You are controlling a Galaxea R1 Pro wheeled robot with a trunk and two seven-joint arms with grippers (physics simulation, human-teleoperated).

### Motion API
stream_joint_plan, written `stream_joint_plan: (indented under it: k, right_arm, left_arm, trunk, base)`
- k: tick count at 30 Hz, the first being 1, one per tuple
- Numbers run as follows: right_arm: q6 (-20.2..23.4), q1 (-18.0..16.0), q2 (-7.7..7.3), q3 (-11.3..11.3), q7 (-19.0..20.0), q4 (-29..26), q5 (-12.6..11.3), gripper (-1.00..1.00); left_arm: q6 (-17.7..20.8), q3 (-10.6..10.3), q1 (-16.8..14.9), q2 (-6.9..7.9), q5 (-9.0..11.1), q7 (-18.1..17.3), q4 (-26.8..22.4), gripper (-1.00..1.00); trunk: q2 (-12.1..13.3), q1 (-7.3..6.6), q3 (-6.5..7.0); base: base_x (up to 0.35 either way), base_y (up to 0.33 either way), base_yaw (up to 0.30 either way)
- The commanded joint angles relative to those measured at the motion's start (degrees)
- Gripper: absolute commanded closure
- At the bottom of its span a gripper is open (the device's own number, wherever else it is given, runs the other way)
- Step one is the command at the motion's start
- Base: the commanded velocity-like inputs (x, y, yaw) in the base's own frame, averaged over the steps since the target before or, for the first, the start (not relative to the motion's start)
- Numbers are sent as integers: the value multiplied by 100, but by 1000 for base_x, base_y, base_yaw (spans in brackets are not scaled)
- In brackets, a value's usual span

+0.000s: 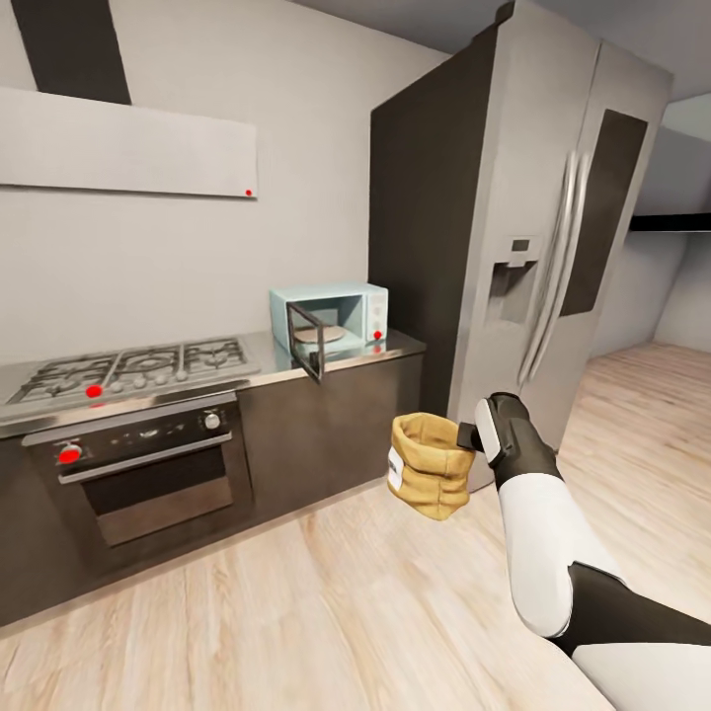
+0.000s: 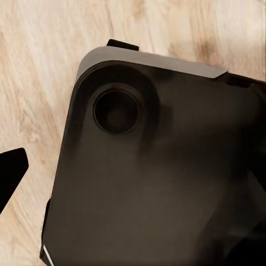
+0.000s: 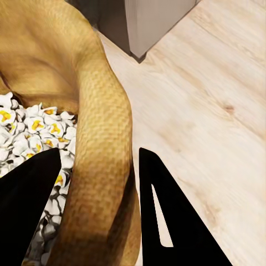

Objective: In the kitchen, take the popcorn bag from the countertop, put it into the microwave, and heat it until the popcorn is cooked so the cooked popcorn ends up inside the bag.

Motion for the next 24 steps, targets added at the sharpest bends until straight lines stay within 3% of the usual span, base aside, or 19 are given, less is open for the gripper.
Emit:
stream_joint_plan:
  k: [1,10,15,24]
  right_arm:
    - [24,-5,7,-20,26,-6,45,100]
    - [18,-5,7,8,18,5,63,100]
    - [45,-5,51,18,19,-21,553,100]
    - [68,-5,59,18,27,-15,576,100]
  left_arm:
    - [-12,10,2,-2,13,15,-8,-100]
    - [-24,10,2,-2,20,15,-8,-100]
    - [-24,10,2,-2,17,15,-8,-100]
    - [-32,15,2,-2,20,15,-8,-100]
  trunk:
    - [-3,3,-5]
    - [-3,3,-5]
    - [-3,3,-5]
    - [-3,3,-5]
  base:
    - [306,-186,0]
    - [306,-186,0]
    - [306,-186,7]
    - [306,-186,235]
